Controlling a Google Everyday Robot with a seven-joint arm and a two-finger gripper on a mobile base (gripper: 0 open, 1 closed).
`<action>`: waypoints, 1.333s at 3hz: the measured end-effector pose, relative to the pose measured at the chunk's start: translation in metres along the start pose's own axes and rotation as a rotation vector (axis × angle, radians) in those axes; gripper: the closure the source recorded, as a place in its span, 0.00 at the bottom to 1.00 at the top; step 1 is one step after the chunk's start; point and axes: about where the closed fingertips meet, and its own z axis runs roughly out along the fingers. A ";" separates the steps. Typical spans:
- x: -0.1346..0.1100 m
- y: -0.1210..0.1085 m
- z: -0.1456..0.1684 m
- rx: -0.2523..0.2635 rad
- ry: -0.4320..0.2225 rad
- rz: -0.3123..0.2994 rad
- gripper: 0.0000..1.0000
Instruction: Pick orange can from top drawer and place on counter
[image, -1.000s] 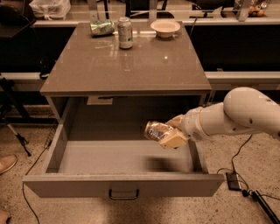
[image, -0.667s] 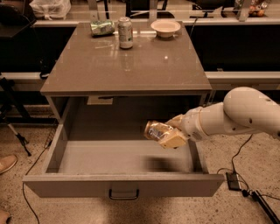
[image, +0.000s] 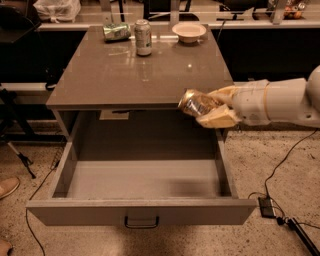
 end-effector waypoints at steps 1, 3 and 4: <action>-0.049 -0.043 -0.013 0.057 -0.075 -0.035 1.00; -0.113 -0.113 0.031 0.099 -0.138 0.015 1.00; -0.119 -0.132 0.064 0.079 -0.130 0.070 1.00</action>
Offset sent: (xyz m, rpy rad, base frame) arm 0.1224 0.0498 0.1395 0.1593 -0.1342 -0.0385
